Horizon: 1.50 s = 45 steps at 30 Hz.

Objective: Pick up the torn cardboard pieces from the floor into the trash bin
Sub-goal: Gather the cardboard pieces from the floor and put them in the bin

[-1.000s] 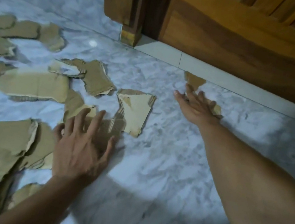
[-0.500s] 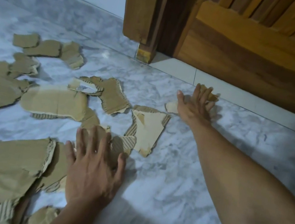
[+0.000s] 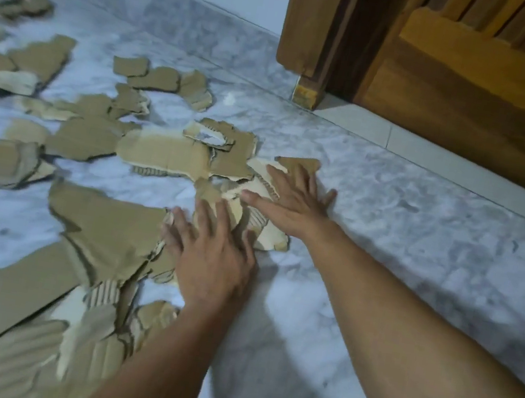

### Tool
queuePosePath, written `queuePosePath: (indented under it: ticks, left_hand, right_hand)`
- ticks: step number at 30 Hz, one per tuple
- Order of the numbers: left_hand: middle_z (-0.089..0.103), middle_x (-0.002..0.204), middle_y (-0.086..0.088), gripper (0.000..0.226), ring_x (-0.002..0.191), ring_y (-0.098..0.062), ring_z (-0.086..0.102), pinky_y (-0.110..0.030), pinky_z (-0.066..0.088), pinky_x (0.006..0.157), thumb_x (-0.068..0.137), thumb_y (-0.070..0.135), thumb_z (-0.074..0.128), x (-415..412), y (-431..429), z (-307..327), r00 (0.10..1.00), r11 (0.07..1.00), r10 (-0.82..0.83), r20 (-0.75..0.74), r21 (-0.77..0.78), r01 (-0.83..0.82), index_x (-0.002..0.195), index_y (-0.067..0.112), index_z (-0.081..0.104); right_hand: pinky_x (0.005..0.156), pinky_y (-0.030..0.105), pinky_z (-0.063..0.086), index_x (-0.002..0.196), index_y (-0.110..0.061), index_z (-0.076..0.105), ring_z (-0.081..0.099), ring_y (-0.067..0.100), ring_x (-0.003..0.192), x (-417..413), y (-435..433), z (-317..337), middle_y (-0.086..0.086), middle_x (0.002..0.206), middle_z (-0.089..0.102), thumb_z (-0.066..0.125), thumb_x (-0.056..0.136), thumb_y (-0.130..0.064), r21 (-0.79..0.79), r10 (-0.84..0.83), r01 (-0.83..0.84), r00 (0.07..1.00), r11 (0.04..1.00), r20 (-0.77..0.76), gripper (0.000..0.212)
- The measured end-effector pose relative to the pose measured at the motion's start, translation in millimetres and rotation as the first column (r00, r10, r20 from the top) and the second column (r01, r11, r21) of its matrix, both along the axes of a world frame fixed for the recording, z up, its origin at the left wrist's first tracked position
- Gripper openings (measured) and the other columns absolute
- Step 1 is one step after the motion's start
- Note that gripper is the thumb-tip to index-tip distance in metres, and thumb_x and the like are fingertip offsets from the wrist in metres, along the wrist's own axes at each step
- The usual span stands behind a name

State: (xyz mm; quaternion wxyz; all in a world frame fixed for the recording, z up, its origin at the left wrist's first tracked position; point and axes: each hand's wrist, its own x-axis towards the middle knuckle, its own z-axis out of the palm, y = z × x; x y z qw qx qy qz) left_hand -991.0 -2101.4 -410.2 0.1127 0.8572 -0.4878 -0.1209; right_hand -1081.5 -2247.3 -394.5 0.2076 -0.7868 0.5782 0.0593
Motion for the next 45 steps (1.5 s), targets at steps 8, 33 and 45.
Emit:
queuePosePath:
  ticks: [8,33,45]
  left_hand:
    - [-0.003,0.171,-0.012,0.098,0.152,-0.051,-0.011,-0.073,-0.002,0.117,0.074,0.098,0.012,110.4,118.4,6.9,0.987,0.984,0.162,0.019,0.070,-0.163,0.158,0.049,-0.004]
    - [0.031,0.148,-0.021,0.126,0.133,-0.045,0.032,-0.055,0.033,0.104,0.069,0.090,0.057,141.3,190.0,22.6,0.898,0.897,0.437,-0.055,0.104,-0.430,0.155,0.005,0.021]
    - [0.058,0.129,-0.022,0.042,0.117,-0.044,0.054,-0.047,0.046,0.094,0.095,0.035,0.054,157.2,176.5,30.9,0.822,0.951,0.280,-0.496,0.029,-0.307,0.125,0.006,0.052]
  right_hand:
    - [0.113,0.058,0.016,0.154,-0.054,0.017,0.011,0.038,0.145,20.4,83.6,0.5,0.005,0.163,0.011,0.017,0.078,-0.096,-0.073,0.055,-0.058,0.998,0.996,-0.042,0.087]
    - [0.114,0.068,0.014,0.159,-0.036,-0.013,0.000,0.049,0.150,87.9,236.6,33.5,0.020,0.166,-0.015,0.048,0.073,-0.092,0.071,-0.360,0.368,0.927,0.927,-0.109,0.120]
    - [0.095,0.044,0.043,0.154,-0.025,0.023,0.039,0.046,0.130,131.5,281.8,35.4,0.019,0.147,0.024,0.052,0.095,-0.060,0.254,-0.571,0.519,0.793,0.816,0.212,0.074]
